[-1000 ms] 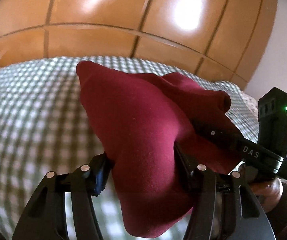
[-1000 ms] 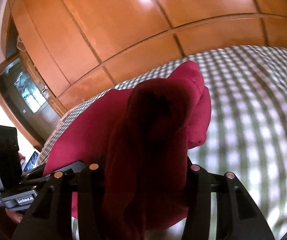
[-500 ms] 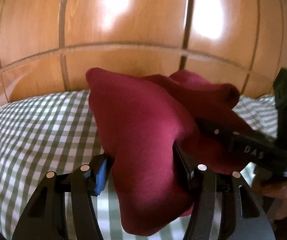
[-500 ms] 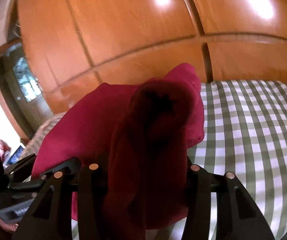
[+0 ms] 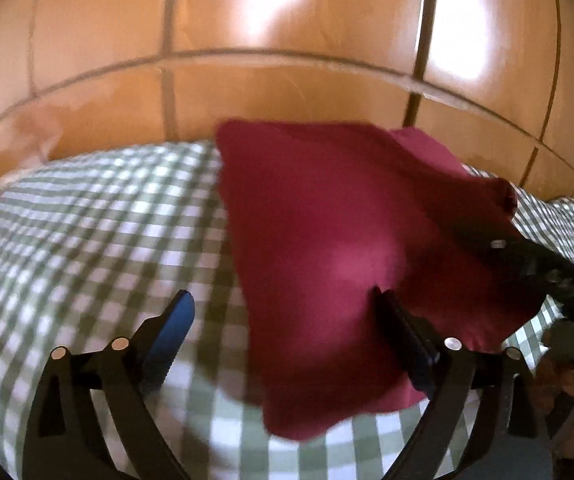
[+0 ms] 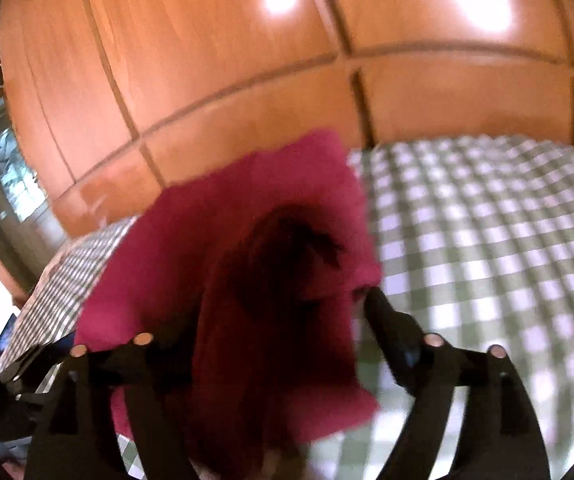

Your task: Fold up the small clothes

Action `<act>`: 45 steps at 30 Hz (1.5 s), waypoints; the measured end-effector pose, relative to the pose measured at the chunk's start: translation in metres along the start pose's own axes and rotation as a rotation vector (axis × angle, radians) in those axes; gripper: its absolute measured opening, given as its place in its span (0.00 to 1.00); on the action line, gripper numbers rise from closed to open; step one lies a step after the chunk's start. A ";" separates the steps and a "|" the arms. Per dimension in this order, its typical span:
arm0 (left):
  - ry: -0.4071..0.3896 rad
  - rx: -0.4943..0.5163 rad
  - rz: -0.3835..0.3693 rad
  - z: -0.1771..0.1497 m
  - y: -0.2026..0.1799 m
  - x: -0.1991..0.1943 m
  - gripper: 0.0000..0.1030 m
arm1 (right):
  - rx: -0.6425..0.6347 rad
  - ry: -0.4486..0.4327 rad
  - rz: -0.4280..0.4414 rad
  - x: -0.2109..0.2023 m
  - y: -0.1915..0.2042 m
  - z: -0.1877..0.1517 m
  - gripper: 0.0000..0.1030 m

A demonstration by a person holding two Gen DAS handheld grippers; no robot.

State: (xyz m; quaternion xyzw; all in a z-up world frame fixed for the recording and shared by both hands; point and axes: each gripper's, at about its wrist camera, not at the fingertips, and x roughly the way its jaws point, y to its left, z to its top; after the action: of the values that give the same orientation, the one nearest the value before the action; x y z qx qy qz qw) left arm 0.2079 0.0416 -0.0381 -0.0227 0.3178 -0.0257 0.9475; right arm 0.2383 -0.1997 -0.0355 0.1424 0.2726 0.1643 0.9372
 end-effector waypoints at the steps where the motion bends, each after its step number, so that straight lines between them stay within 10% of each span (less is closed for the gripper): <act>1: -0.024 -0.004 0.023 -0.002 0.000 -0.007 0.91 | -0.003 -0.016 -0.022 -0.009 -0.001 -0.003 0.85; 12: 0.083 0.009 0.098 -0.006 -0.002 0.013 0.94 | 0.019 0.173 -0.276 0.016 -0.008 -0.016 0.85; 28: -0.090 0.111 0.220 -0.023 -0.024 -0.049 0.96 | -0.080 -0.033 -0.302 -0.051 0.030 -0.032 0.98; 45: -0.296 0.004 0.225 -0.041 0.007 -0.107 0.96 | -0.162 -0.159 -0.310 -0.107 0.064 -0.063 0.98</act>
State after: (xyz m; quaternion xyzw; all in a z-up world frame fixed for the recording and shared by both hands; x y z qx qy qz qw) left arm 0.0982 0.0538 -0.0074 0.0113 0.1757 0.0837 0.9808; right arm 0.1024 -0.1719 -0.0142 0.0354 0.2021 0.0277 0.9783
